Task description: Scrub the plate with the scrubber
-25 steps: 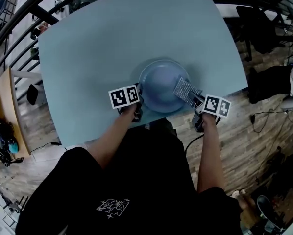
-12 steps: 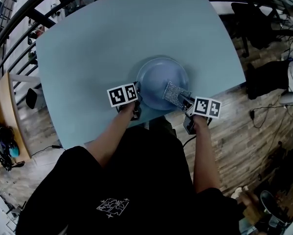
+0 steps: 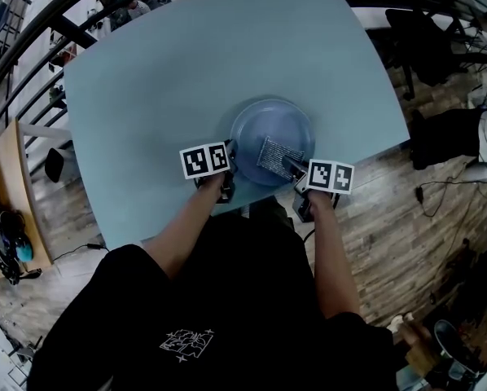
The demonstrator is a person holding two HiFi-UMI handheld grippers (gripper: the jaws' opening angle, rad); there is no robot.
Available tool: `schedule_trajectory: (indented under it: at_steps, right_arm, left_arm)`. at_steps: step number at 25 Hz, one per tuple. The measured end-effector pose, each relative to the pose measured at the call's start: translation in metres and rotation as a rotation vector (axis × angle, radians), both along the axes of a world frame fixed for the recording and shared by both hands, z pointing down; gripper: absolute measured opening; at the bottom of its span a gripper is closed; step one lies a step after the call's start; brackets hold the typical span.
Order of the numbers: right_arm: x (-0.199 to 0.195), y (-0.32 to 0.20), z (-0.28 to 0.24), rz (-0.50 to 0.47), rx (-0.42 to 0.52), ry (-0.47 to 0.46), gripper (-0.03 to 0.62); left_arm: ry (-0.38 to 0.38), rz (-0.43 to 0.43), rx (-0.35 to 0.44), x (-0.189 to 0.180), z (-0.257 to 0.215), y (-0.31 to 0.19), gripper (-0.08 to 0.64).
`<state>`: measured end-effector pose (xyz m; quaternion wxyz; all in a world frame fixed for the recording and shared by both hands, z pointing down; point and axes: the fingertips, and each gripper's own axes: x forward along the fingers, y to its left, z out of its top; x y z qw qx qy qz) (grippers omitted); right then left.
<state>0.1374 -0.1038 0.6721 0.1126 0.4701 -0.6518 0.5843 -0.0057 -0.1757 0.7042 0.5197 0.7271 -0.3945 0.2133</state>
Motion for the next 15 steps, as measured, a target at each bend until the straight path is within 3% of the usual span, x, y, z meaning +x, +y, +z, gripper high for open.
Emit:
schedule_trajectory:
  at_steps: [8,15]
  right_arm:
    - [-0.015,-0.009,-0.002,0.009,0.020,-0.026,0.084]
    - [-0.028,-0.016,-0.018,0.062,0.095,-0.085,0.083]
  left_arm:
    - [0.027,0.032,0.015,-0.002,-0.006,0.002,0.032]
    - [0.007,0.049,0.047,-0.013,-0.014,0.002,0.049]
